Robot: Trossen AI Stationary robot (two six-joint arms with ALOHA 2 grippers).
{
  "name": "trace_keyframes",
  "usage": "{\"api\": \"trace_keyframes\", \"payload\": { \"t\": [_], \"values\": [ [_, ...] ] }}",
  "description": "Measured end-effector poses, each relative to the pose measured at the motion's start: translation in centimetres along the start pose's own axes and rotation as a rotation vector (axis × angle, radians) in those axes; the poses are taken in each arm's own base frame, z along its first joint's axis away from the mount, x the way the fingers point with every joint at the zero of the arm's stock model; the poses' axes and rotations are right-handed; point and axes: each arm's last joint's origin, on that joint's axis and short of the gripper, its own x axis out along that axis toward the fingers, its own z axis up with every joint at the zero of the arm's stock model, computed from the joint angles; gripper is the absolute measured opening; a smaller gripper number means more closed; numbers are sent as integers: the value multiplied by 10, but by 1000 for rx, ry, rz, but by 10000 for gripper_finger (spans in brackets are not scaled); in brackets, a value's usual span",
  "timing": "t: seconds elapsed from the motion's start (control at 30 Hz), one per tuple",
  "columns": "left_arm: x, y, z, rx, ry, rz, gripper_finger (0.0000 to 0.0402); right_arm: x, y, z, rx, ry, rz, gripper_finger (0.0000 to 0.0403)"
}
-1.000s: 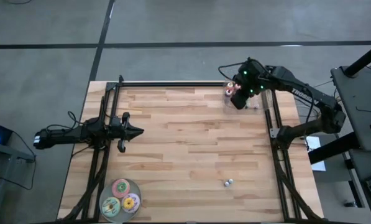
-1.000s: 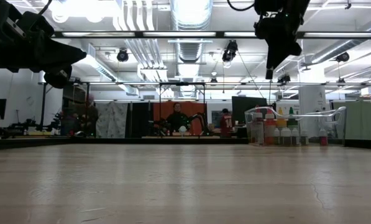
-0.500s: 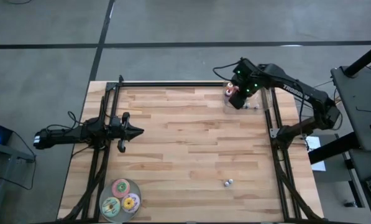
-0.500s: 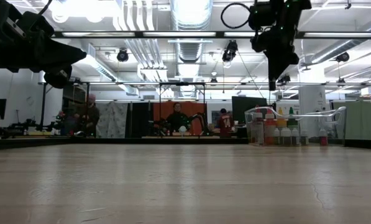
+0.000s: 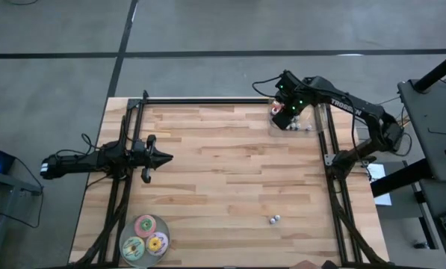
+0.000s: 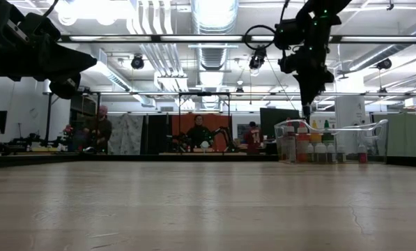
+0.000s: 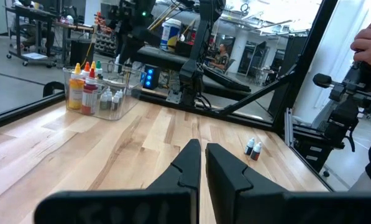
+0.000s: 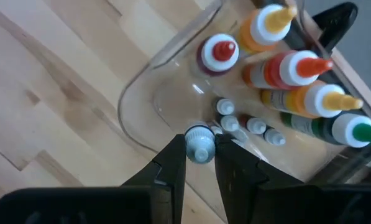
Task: Pick & Place food coloring
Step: Put the small purple food coloring bottle into the bin
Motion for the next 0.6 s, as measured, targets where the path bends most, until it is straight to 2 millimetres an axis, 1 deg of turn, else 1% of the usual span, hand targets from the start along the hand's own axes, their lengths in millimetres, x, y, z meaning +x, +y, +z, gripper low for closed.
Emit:
{"api": "trace_keyframes", "payload": {
  "t": [0.4,0.6],
  "values": [
    [0,0,0,0,0,0,0,12,-1,-18,22,-20,-9,67],
    [0,0,0,0,0,0,0,24,-1,-23,23,-48,-6,67]
  ]
}}
